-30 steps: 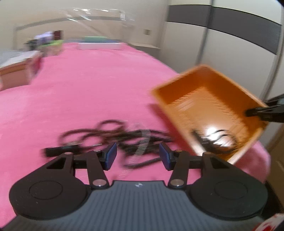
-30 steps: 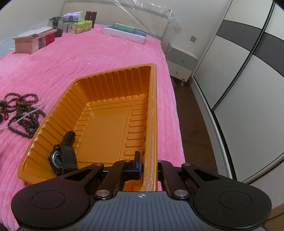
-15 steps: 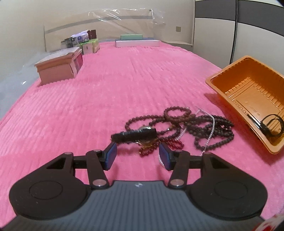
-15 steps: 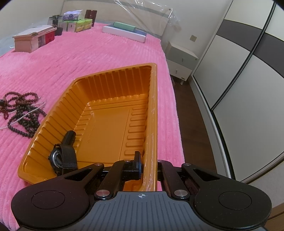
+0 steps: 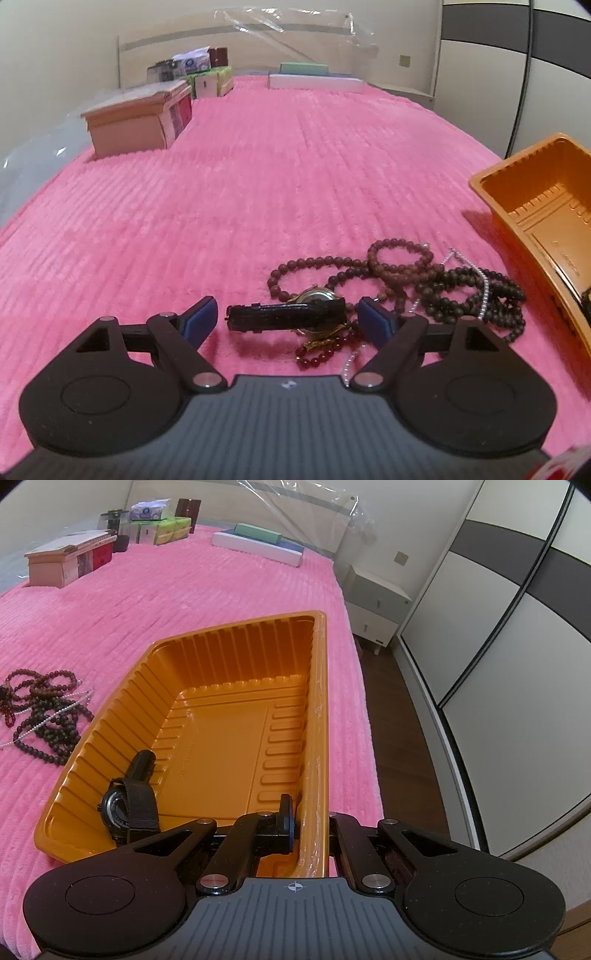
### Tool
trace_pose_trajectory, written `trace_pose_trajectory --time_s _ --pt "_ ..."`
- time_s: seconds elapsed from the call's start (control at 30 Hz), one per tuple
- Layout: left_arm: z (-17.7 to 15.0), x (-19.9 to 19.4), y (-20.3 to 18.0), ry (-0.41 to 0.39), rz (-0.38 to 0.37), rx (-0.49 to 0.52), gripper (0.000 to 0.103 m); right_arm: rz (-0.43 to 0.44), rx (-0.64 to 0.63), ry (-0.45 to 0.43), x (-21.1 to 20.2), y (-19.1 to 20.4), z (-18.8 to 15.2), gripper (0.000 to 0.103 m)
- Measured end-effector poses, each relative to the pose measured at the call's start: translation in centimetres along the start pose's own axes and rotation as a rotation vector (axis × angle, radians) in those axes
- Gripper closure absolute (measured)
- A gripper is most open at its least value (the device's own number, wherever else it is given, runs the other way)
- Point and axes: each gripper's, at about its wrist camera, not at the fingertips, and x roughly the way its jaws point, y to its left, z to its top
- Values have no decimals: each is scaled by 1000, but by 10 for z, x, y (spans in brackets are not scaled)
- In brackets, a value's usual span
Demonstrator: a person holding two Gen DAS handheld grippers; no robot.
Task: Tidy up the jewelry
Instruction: 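Return the left tool to the pile and grasp the rose-gold watch, then lift the rose-gold watch into the tray and open the left tool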
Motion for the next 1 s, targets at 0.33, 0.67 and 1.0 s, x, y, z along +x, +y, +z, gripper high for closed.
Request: trace_pose_trajectory --time_s 0.33,0.67,1.0 --pt "1 5 6 41 -38 -7 34 -1 0 1 0 0 0 100" --pt "2 -16 3 27 -39 24 63 -1 -1 0 0 0 0 100" --pt "7 -30 4 20 -26 41 65 -1 -1 -1 -1 0 0 100"
